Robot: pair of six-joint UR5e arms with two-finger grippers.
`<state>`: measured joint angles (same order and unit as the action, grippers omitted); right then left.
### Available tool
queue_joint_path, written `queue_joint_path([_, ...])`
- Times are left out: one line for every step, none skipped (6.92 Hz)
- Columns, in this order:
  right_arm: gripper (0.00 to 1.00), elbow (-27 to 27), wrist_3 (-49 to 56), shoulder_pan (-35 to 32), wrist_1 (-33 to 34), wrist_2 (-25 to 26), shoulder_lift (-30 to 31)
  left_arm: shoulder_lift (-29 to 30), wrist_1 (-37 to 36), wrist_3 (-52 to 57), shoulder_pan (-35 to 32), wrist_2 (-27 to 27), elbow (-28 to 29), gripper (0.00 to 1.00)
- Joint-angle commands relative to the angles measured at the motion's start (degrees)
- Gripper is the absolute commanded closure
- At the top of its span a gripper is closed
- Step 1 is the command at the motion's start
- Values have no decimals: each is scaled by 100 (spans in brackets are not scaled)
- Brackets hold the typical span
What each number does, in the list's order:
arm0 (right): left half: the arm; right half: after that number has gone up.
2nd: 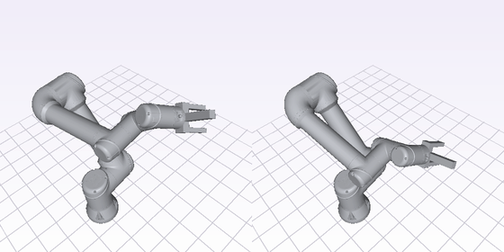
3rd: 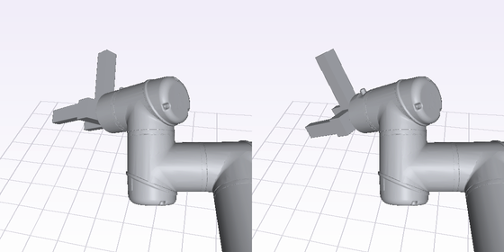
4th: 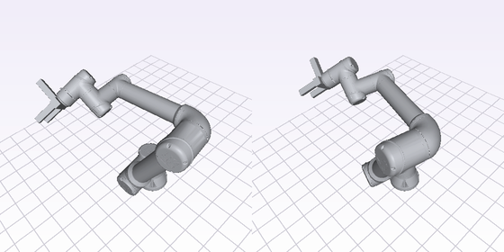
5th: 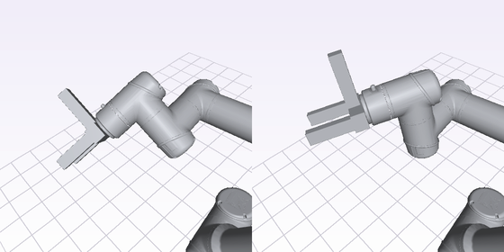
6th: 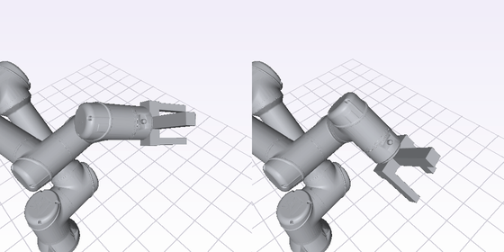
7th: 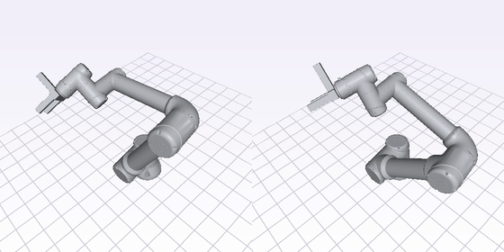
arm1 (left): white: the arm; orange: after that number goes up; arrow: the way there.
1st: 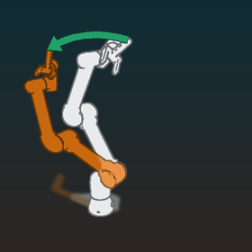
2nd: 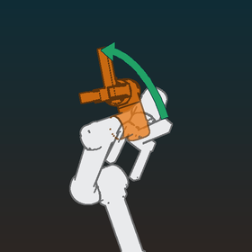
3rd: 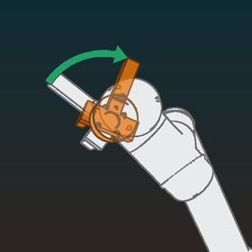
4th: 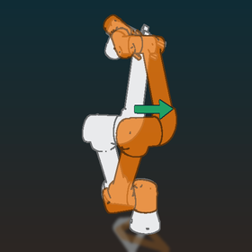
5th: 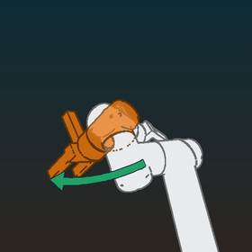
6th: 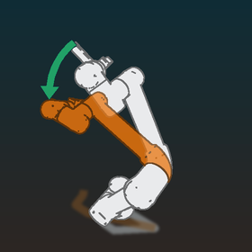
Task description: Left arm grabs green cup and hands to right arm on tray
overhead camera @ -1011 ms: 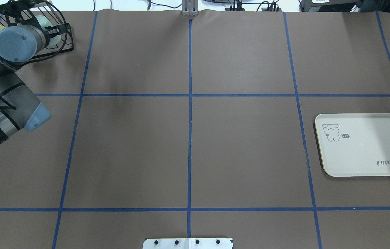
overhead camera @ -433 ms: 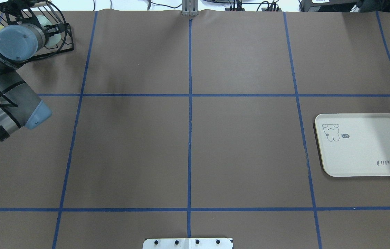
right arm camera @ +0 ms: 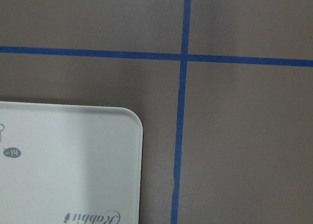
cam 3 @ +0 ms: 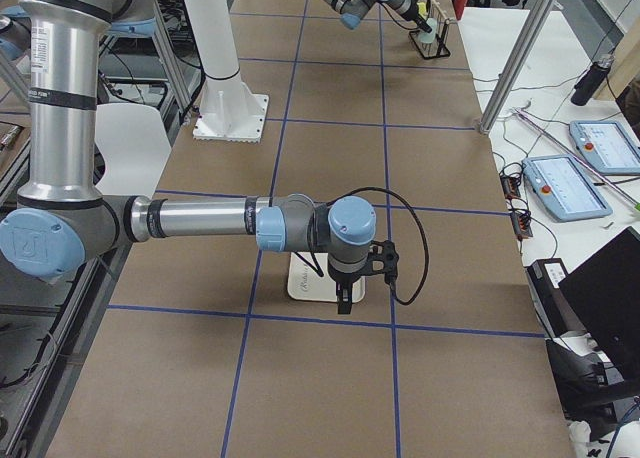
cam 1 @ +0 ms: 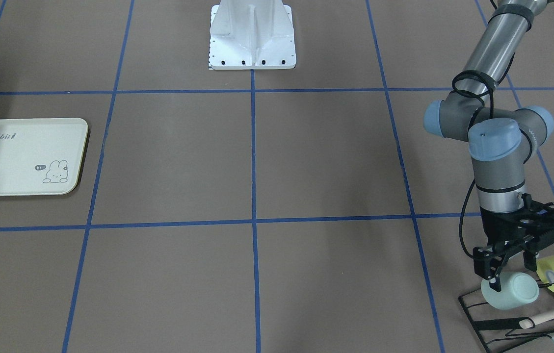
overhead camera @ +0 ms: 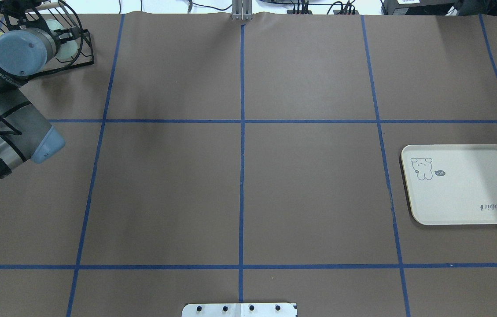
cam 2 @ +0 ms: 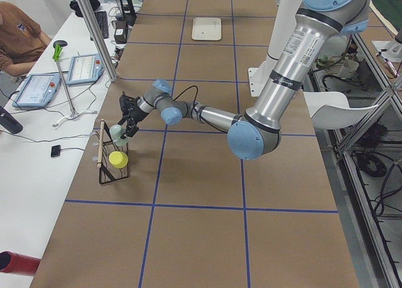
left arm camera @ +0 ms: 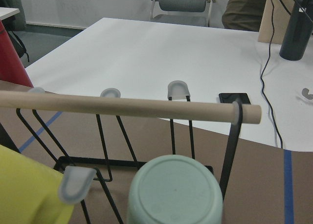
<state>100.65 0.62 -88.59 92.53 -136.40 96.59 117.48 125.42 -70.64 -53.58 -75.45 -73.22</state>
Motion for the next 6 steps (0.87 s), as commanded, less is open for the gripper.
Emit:
queue_joint_path([0, 8, 0, -9, 2, -10, 0, 3, 78, -20, -3, 22, 9, 19])
queue_joint_path([0, -1, 0, 0, 2, -10, 0, 3, 114, -20, -3, 22, 44, 29])
queue_joint_path([0, 8, 0, 0, 2, -10, 0, 3, 114, -29, -3, 22, 45, 43])
queue_joint_path([0, 8, 0, -9, 2, -10, 0, 12, 123, -38, -12, 22, 36, 70])
queue_joint_path([0, 16, 0, -9, 2, -18, 0, 12, 123, -3, -64, 13, 1, 91])
queue_joint_path([0, 16, 0, -9, 2, -18, 0, 21, 123, 102, -169, -22, -86, 97])
